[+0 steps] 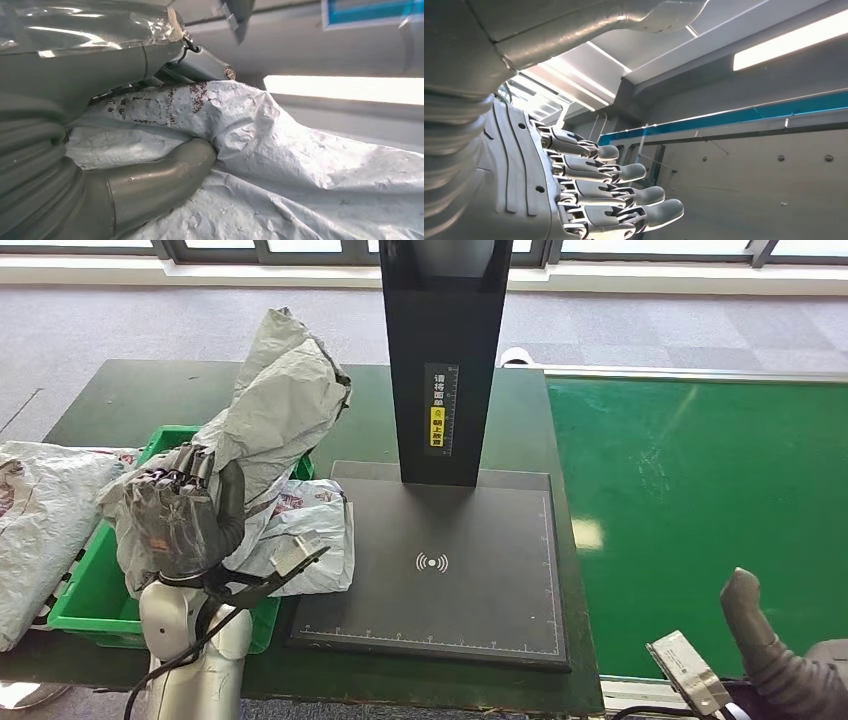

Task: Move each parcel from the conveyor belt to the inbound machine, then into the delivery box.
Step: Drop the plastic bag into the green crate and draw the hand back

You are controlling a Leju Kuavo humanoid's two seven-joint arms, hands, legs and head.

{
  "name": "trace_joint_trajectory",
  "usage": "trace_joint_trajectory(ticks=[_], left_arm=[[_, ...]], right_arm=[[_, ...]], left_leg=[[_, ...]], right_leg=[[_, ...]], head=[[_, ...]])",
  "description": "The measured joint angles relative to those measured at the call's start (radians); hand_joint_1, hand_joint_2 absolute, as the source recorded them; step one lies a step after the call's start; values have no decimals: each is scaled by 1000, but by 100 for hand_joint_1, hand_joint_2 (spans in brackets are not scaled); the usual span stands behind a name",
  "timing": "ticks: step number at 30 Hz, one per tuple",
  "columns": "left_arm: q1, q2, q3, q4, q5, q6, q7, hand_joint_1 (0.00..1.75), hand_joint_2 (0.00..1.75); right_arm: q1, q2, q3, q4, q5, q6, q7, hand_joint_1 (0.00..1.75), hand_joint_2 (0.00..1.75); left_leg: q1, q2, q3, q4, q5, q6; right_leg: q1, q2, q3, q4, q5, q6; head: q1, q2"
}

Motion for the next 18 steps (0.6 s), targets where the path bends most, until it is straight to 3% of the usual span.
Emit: trace_joint_trajectory(ticks=[7,18], left_arm=[[-23,-4,27,98,-74,0,86,175,175],[-44,-7,29,164,-96,0,118,175,175]], right_arm=[[6,0,-2,-1,-4,0,0,0,175],[17,0,-18,-9,-5,0,0,0,175]], left_leg=[[0,0,0,0,0,0],[0,0,0,0,0,0]], right_leg=[[0,1,0,0,0,0],[0,1,0,0,0,0]], head=[[0,0],[0,0]])
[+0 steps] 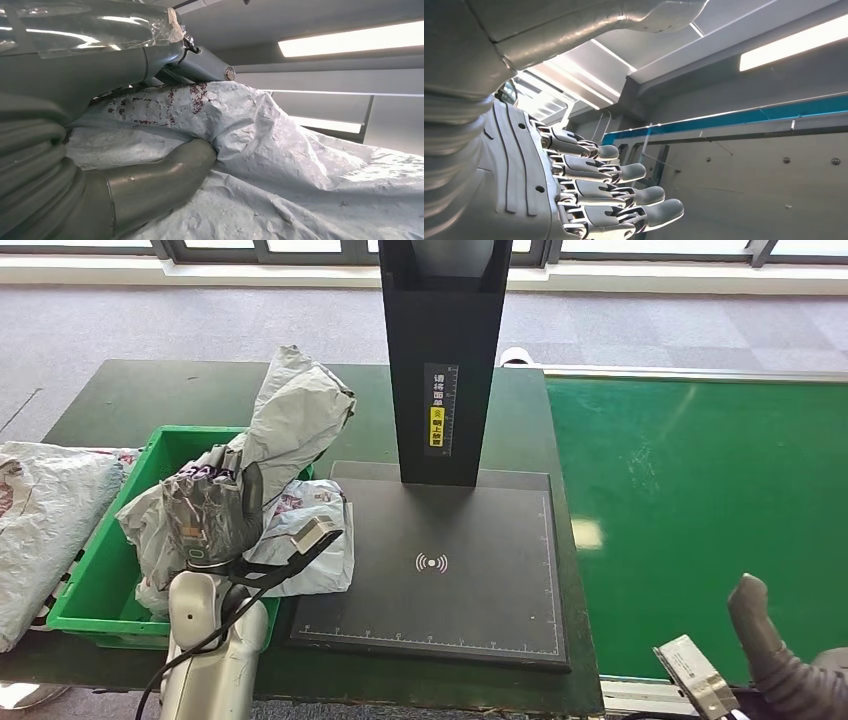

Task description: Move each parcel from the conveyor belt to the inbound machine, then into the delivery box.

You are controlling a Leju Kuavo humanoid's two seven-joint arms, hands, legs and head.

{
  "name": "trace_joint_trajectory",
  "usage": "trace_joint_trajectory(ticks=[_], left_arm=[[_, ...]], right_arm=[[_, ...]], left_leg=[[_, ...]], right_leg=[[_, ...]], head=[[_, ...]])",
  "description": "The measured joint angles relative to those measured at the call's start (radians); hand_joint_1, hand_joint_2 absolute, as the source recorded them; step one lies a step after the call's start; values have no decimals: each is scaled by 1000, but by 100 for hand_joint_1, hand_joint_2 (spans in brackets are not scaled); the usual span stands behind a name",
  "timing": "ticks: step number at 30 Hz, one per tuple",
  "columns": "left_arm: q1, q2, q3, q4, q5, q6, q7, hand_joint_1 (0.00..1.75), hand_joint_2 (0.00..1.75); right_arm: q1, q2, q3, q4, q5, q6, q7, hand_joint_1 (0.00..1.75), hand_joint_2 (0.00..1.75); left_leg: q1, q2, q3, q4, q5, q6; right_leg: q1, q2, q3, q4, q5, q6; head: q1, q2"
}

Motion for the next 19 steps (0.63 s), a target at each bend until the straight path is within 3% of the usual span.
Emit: trace_joint_trajectory(ticks=[5,6,9,10,19], left_arm=[[-4,0,6,21,-25,0,32,171,175],[-5,0,8,25,-27,0,34,147,175],[-8,0,10,36,-33,0,44,24,175],[-9,0,11,43,-36,0,55,5,175],[-29,0,42,147,-42,0,190,0,175]], right_arm=[[0,0,-1,0,1,0,0,0,175],[0,0,-1,0,2,0,0,0,175],[3,1,-1,-2,7,0,7,0,175],[8,1,-1,-5,8,0,10,0,175],[19,4,0,-8,-22,0,0,0,175]], left_leg=[[0,0,0,0,0,0],[0,0,0,0,0,0],[0,0,0,0,0,0],[0,0,0,0,0,0],[0,0,0,0,0,0]], right_leg=[[0,0,0,0,0,0],[0,0,0,0,0,0],[0,0,0,0,0,0],[0,0,0,0,0,0],[0,0,1,0,0,0]], head=[[0,0],[0,0],[0,0],[0,0],[0,0]])
